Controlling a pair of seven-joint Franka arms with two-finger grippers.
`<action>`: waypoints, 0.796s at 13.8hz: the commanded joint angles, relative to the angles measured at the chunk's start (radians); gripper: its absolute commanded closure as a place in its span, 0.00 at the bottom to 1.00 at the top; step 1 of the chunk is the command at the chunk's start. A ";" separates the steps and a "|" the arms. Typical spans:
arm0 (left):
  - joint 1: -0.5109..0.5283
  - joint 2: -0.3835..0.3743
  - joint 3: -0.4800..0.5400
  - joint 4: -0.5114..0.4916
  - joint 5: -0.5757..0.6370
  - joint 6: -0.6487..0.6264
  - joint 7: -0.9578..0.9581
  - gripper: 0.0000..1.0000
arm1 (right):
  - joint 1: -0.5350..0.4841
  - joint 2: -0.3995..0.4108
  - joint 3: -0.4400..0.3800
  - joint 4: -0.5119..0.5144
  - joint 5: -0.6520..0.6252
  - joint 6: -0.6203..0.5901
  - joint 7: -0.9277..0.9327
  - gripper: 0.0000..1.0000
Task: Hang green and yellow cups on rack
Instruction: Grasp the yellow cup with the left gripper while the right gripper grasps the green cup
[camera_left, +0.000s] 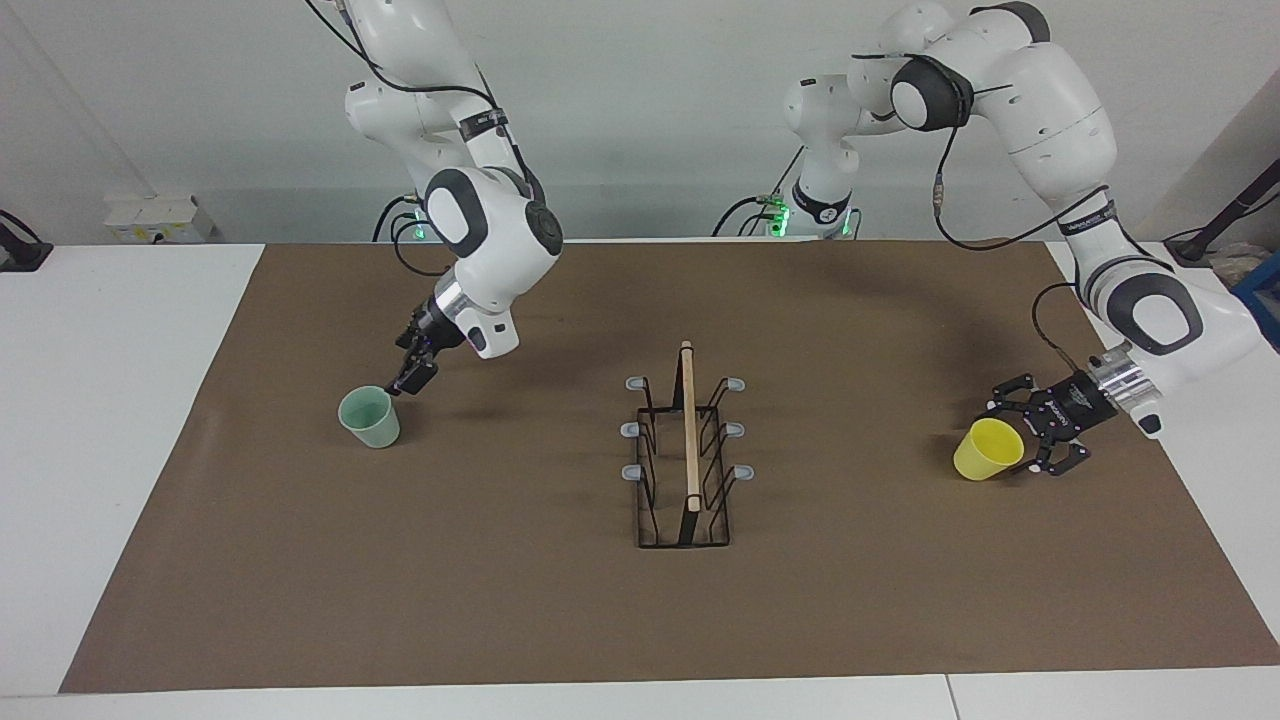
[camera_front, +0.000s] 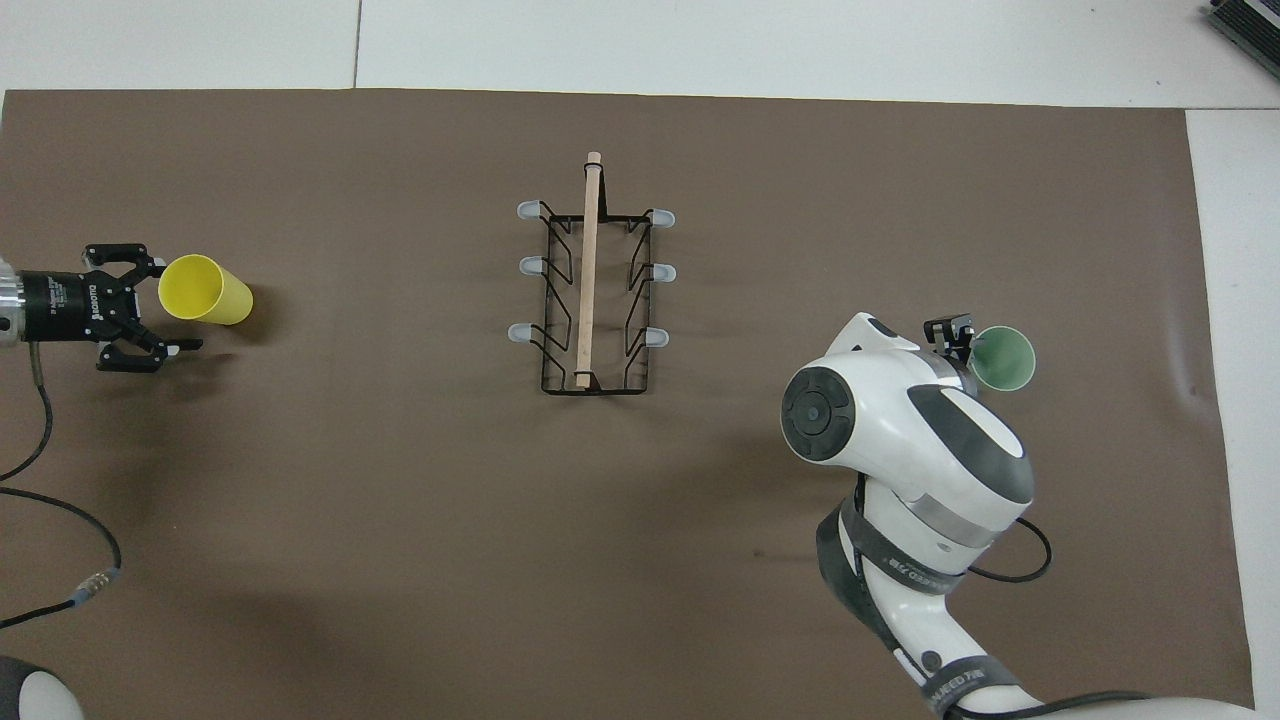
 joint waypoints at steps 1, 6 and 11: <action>-0.019 -0.080 0.001 -0.146 -0.107 0.072 -0.010 0.00 | 0.007 0.068 0.001 0.000 -0.061 0.020 0.093 0.00; -0.056 -0.091 -0.006 -0.216 -0.265 0.176 -0.011 0.00 | 0.029 0.125 0.001 -0.005 -0.096 0.025 0.211 0.00; -0.084 -0.092 -0.014 -0.237 -0.331 0.228 -0.011 0.00 | -0.003 0.140 0.001 -0.039 -0.159 0.096 0.251 0.00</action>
